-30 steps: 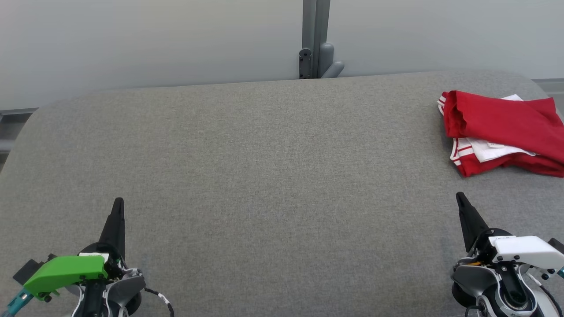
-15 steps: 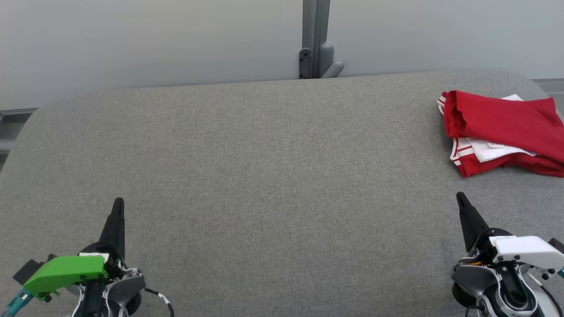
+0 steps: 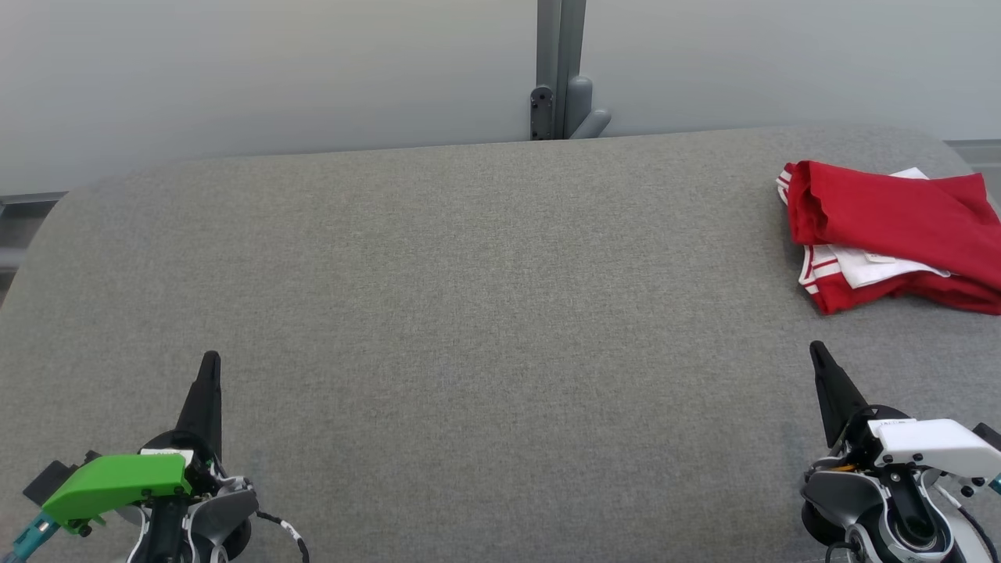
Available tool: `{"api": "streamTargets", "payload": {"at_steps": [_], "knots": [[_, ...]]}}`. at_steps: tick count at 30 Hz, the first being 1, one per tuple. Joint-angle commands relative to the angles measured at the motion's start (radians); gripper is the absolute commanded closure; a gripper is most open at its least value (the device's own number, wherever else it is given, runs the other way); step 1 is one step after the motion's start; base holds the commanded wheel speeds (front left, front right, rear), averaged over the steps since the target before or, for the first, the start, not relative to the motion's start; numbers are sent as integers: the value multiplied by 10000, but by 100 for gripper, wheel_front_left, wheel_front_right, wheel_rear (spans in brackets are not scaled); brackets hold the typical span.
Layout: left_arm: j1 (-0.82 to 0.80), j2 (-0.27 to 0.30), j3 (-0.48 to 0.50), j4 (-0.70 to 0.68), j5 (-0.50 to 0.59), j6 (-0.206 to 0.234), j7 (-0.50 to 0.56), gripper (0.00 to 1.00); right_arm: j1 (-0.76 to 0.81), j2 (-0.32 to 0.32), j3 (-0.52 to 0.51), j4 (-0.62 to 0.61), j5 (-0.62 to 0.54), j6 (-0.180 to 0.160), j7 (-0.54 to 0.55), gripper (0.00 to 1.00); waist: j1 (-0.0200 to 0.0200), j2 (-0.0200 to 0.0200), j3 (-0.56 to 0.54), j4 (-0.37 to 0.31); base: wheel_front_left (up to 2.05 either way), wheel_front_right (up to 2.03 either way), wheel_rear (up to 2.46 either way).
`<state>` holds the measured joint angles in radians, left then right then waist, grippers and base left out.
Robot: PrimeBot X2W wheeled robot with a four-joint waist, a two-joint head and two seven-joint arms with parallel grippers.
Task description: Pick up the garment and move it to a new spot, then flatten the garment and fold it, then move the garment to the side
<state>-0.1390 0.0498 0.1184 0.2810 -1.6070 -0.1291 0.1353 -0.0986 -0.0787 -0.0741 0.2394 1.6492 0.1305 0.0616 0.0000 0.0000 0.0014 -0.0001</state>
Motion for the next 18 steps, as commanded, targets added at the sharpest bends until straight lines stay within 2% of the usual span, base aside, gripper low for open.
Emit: {"api": "streamTargets", "payload": {"at_steps": [1, 18], "knots": [[-128, 5, 23, 9, -21, -53, 16, 100, -105, -10, -31, 26, -51, 4, 57, 100, 0, 0, 0, 0, 0, 0, 0], [-128, 5, 21, 9, -22, -53, 14, 100, -108, 20, -70, 29, -82, 4, 80, 100, 0, 0, 0, 0, 0, 0, 0]]}}
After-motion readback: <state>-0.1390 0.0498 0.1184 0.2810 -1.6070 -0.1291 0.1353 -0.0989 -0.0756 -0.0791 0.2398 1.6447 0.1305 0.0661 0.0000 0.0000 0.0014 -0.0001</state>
